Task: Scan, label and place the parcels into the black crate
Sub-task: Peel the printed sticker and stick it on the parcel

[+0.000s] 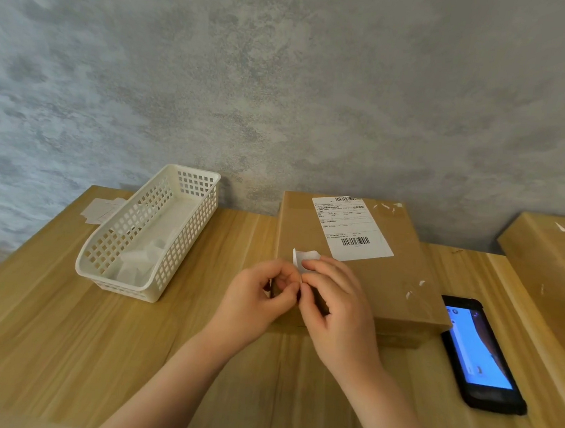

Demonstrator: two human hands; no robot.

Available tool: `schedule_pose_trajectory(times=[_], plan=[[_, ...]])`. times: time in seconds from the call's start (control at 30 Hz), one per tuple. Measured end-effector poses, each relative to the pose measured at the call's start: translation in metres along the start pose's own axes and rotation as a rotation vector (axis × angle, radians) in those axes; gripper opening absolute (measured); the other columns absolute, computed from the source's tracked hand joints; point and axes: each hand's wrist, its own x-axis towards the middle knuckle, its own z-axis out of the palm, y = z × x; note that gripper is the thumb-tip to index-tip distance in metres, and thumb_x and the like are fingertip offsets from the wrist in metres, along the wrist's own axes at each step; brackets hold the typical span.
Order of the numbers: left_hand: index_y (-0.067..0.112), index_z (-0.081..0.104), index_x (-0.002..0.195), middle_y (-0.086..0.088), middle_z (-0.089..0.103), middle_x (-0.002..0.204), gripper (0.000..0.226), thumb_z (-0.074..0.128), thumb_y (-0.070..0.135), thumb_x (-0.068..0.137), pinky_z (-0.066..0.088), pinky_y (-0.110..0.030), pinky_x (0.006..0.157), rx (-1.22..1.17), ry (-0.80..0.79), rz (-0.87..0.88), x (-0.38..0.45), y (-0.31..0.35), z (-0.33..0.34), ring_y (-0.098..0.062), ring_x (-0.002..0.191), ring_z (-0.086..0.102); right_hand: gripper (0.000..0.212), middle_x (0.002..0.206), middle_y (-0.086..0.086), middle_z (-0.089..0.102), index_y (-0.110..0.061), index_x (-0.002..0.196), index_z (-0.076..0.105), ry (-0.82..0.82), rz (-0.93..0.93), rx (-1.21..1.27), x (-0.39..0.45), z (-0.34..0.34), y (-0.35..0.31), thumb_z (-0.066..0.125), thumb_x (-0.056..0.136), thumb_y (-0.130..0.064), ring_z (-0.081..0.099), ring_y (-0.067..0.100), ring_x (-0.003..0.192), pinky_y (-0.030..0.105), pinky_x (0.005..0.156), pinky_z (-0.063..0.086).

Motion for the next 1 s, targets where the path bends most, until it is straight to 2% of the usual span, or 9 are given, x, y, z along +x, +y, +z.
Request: schedule_pose_trajectory(times=[0.07,0.17,0.3,0.5,0.77,1.0], plan=[[0.02,0.068,0.082,0.005,0.063,0.072,0.009,0.064,0.013,0.085,0.044,-0.024,0.067,0.005,-0.009,0.002,0.0009,-0.0005,-0.0016,-0.005,0.069,0.053,0.021,0.116,-0.002,0.067,-0.008,0.099,0.073,-0.008,-0.004,-0.001,0.0005,-0.0005,0.0005,0.055,0.094,-0.019,0.055,0.015,0.121,0.021,0.105,0.039],[0.019,0.069,0.084,0.007,0.064,0.073,0.016,0.066,0.003,0.088,0.041,-0.015,0.068,0.034,-0.02,0.023,0.0011,-0.0008,-0.0033,-0.005,0.07,0.054,0.023,0.116,-0.001,0.067,-0.007,0.101,0.073,-0.007,-0.012,-0.012,0.0012,-0.0007,0.0015,0.054,0.095,-0.018,0.055,0.014,0.121,0.02,0.105,0.039],[0.022,0.067,0.085,0.009,0.064,0.076,0.019,0.065,0.004,0.089,0.037,-0.009,0.071,0.129,-0.015,0.091,0.0011,0.0016,-0.0029,-0.008,0.074,0.056,0.025,0.117,0.0,0.068,-0.006,0.106,0.074,0.005,-0.017,-0.022,0.0006,-0.0002,0.0018,0.053,0.095,-0.017,0.056,0.016,0.121,0.02,0.106,0.039],[0.022,0.067,0.088,0.008,0.065,0.081,0.016,0.065,0.007,0.09,0.04,-0.012,0.071,0.19,-0.024,0.138,0.0009,0.0027,-0.0029,-0.013,0.078,0.058,0.026,0.117,-0.001,0.068,-0.006,0.106,0.074,0.013,-0.004,-0.02,0.0,0.0015,0.0032,0.053,0.095,-0.017,0.056,0.016,0.121,0.024,0.105,0.042],[0.022,0.066,0.083,0.011,0.063,0.076,0.019,0.066,0.004,0.086,0.037,-0.009,0.07,0.17,0.001,0.123,0.0007,0.0039,-0.0013,-0.009,0.074,0.056,0.026,0.115,0.0,0.069,-0.006,0.104,0.074,0.019,-0.004,-0.029,-0.0006,0.001,0.0023,0.053,0.095,-0.017,0.056,0.015,0.12,0.018,0.106,0.038],[0.021,0.065,0.082,0.007,0.061,0.074,0.018,0.065,0.003,0.086,0.041,-0.015,0.068,0.138,0.002,0.096,0.0006,0.0042,-0.0003,-0.013,0.073,0.055,0.025,0.113,0.001,0.069,-0.006,0.101,0.074,0.008,0.0,-0.011,0.0003,0.0004,0.0023,0.052,0.095,-0.016,0.057,0.016,0.119,0.021,0.105,0.04]])
